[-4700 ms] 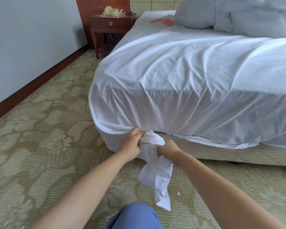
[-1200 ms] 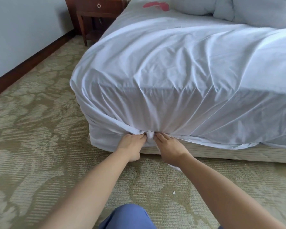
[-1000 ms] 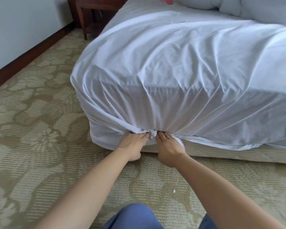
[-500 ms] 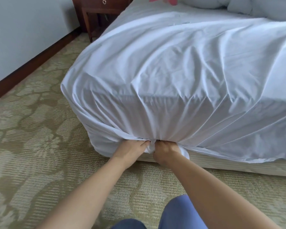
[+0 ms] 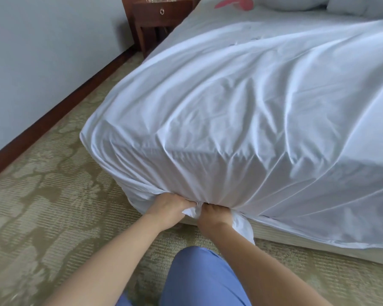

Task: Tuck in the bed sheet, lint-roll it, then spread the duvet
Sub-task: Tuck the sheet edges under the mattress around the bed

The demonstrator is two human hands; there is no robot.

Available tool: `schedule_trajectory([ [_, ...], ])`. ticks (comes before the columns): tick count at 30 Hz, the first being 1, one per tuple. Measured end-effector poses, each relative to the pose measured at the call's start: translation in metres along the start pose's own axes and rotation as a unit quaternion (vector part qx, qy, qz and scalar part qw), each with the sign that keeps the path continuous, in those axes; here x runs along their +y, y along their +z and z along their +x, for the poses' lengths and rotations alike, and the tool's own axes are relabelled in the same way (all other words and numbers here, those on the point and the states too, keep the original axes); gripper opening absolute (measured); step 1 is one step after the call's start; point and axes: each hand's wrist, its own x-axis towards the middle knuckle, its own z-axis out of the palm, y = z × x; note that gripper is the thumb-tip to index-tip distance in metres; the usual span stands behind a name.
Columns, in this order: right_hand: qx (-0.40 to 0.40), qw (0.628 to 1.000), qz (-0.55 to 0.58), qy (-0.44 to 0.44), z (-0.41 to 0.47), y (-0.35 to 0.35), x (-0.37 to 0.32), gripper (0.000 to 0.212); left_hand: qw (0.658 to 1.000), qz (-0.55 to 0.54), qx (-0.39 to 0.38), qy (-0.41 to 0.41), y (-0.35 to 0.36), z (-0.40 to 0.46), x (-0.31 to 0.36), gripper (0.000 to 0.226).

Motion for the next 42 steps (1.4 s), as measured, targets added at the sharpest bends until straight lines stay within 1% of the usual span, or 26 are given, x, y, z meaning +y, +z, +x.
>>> schedule_trajectory([
  [3, -0.011, 1.000, -0.011, 0.003, 0.001, -0.001, -0.002, 0.030, 0.999, -0.018, 0.007, 0.031, 0.006, -0.001, -0.009, 0.046],
  [4, -0.013, 1.000, -0.019, 0.005, 0.001, -0.001, -0.002, 0.030, 0.999, -0.030, 0.013, 0.030, 0.006, -0.002, -0.009, 0.045],
  [8, 0.003, 0.999, -0.041, 0.004, -0.001, 0.002, -0.002, 0.030, 0.999, -0.016, 0.028, 0.036, 0.010, -0.006, -0.001, 0.046],
  [10, 0.018, 0.998, -0.057, -0.013, -0.004, 0.004, 0.002, 0.033, 0.998, 0.021, 0.034, 0.044, 0.012, -0.010, 0.000, 0.047],
  [13, 0.034, 0.995, -0.076, -0.049, -0.014, 0.004, 0.009, 0.044, 0.992, 0.102, 0.033, 0.066, 0.010, -0.019, 0.000, 0.049],
  [14, 0.039, 0.994, -0.079, -0.060, -0.019, 0.003, 0.011, 0.046, 0.991, 0.108, 0.035, 0.071, 0.008, -0.020, -0.001, 0.050],
  [17, 0.080, 0.987, -0.098, -0.099, -0.031, 0.000, 0.019, 0.050, 0.992, 0.087, 0.017, 0.085, 0.002, -0.020, -0.004, 0.049],
  [18, 0.116, 0.981, -0.099, -0.121, -0.034, 0.000, 0.022, 0.054, 0.990, 0.104, 0.008, 0.095, 0.004, -0.019, -0.008, 0.048],
  [19, 0.145, 0.975, -0.094, -0.139, -0.033, 0.002, 0.025, 0.063, 0.988, 0.112, 0.009, 0.105, 0.003, -0.018, -0.011, 0.048],
  [20, 0.164, 0.970, -0.105, -0.147, -0.030, 0.005, 0.030, 0.071, 0.986, 0.112, 0.022, 0.124, 0.003, -0.018, -0.015, 0.049],
  [21, 0.173, 0.969, -0.099, -0.145, -0.027, 0.010, 0.033, 0.071, 0.981, 0.113, 0.045, 0.149, 0.004, -0.017, -0.018, 0.048],
  [23, 0.190, 0.967, -0.094, -0.144, -0.021, 0.017, 0.037, 0.065, 0.973, 0.131, 0.073, 0.174, 0.002, -0.018, -0.021, 0.035],
  [26, 0.226, 0.948, -0.119, -0.188, -0.023, 0.016, 0.032, 0.058, 0.970, 0.139, 0.078, 0.183, -0.004, -0.021, -0.022, 0.038],
  [28, 0.264, 0.930, -0.143, -0.211, -0.025, 0.014, 0.027, 0.044, 0.970, 0.143, 0.067, 0.187, 0.001, -0.019, -0.029, 0.030],
  [29, 0.290, 0.919, -0.148, -0.224, -0.024, 0.017, 0.029, 0.036, 0.969, 0.132, 0.065, 0.198, 0.005, -0.015, -0.031, 0.031],
  [30, 0.309, 0.911, -0.141, -0.232, -0.023, 0.021, 0.031, 0.032, 0.971, 0.119, 0.064, 0.198, 0.010, -0.012, -0.033, 0.034],
  [31, 0.325, 0.905, -0.132, -0.242, -0.023, 0.026, 0.034, 0.032, 0.974, 0.101, 0.065, 0.190, 0.011, -0.010, -0.032, 0.037],
  [33, 0.369, 0.878, -0.129, -0.276, -0.024, 0.037, 0.038, 0.034, 0.979, 0.073, 0.079, 0.172, 0.013, -0.006, -0.029, 0.038],
  [34, 0.381, 0.865, -0.134, -0.297, -0.025, 0.041, 0.038, 0.036, 0.980, 0.068, 0.087, 0.165, 0.012, -0.004, -0.028, 0.038],
  [36, 0.383, 0.856, -0.134, -0.321, -0.026, 0.046, 0.038, 0.038, 0.979, 0.074, 0.098, 0.161, 0.014, -0.003, -0.023, 0.037],
  [38, 0.365, 0.869, -0.131, -0.306, -0.026, 0.049, 0.034, 0.041, 0.980, 0.075, 0.096, 0.160, 0.014, -0.005, -0.019, 0.038],
  [40, 0.322, 0.894, -0.137, -0.279, -0.026, 0.053, 0.031, 0.047, 0.979, 0.073, 0.110, 0.156, 0.014, -0.010, -0.017, 0.030],
  [41, 0.308, 0.902, -0.138, -0.268, -0.027, 0.056, 0.030, 0.049, 0.978, 0.059, 0.125, 0.158, 0.014, -0.013, -0.016, 0.022],
  [42, 0.301, 0.908, -0.135, -0.256, -0.028, 0.060, 0.032, 0.051, 0.980, 0.031, 0.128, 0.150, 0.017, -0.015, -0.015, 0.024],
])
